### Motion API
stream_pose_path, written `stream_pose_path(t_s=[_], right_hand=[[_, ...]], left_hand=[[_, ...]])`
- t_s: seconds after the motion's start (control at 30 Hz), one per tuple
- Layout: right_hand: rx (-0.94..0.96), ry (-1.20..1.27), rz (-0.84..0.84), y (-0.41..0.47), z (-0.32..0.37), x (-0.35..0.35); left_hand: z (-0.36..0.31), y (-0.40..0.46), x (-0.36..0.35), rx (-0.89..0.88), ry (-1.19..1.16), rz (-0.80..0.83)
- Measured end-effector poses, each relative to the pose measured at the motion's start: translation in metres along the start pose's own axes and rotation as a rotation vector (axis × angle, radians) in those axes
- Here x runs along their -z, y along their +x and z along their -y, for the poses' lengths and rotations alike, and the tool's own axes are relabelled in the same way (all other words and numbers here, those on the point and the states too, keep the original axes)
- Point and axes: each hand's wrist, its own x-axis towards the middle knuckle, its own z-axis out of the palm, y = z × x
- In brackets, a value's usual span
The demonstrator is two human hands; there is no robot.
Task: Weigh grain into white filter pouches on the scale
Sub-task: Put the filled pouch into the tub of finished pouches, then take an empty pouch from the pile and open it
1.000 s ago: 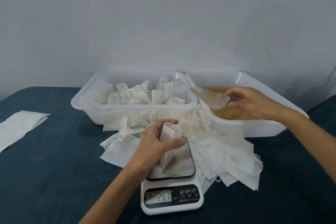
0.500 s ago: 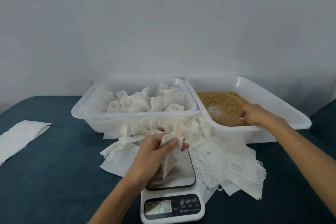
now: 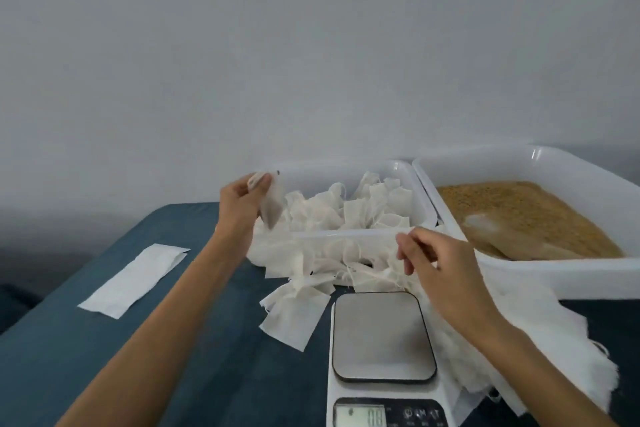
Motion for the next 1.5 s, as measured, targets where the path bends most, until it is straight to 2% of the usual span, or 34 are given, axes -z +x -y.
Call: stream_pose_path(t_s=[0.13, 0.27, 0.37, 0.43, 0.53, 0.6, 0.7, 0.77, 0.87, 1.0, 1.07, 1.17, 1.27, 1.4, 1.5], right_hand=[[0.001, 0.058, 0.011, -0.005, -0.010, -0.004], [-0.026, 0.085, -0.012, -0.004, -0.014, 0.003], [-0.050, 0.124, -0.026, -0.001, -0.017, 0.006], [-0.055, 0.128, -0.024, -0.001, -0.019, 0.006], [-0.047, 0.135, -0.011, -0.002, -0.019, 0.006], [-0.048, 0.151, -0.010, -0.001, -0.018, 0.006], [-0.046, 0.157, 0.003, -0.002, -0.017, 0.003], [-0.044, 0.152, 0.023, -0.004, -0.017, 0.001], [-0.049, 0.151, 0.047, -0.008, -0.017, -0.001], [-0.068, 0.151, 0.064, -0.008, -0.019, -0.003], [-0.066, 0.141, 0.066, -0.007, -0.020, -0.004], [-0.064, 0.135, 0.074, -0.008, -0.020, -0.005], [-0.071, 0.167, 0.083, -0.010, -0.016, -0.005], [-0.082, 0.305, 0.122, -0.012, -0.006, -0.006], [-0.092, 0.414, 0.109, -0.017, 0.000, -0.007]], left_hand=[[0.016, 0.045, 0.023, 0.051, 0.205, -0.109], [0.046, 0.066, 0.042, 0.147, 0.590, -0.019], [0.048, 0.071, 0.047, 0.171, 0.780, 0.027], [0.041, 0.063, 0.044, 0.048, 0.930, -0.007], [0.034, 0.016, 0.039, -0.335, 0.942, -0.112], [0.041, -0.032, 0.034, -0.503, 0.952, 0.013], [0.066, -0.088, 0.027, -0.612, 1.112, 0.425], [0.080, -0.099, 0.019, -0.625, 1.254, 0.609], [0.092, -0.090, 0.009, -0.636, 1.398, 0.721], [0.084, -0.081, 0.001, -0.678, 1.514, 0.656], [0.074, -0.082, -0.001, -0.718, 1.500, 0.588], [0.058, -0.088, -0.002, -0.668, 1.414, 0.449], [0.038, -0.096, -0.009, -0.608, 1.155, 0.241], [0.024, -0.108, -0.033, -0.406, 0.666, 0.142], [0.026, -0.116, -0.057, -0.303, 0.462, 0.092]])
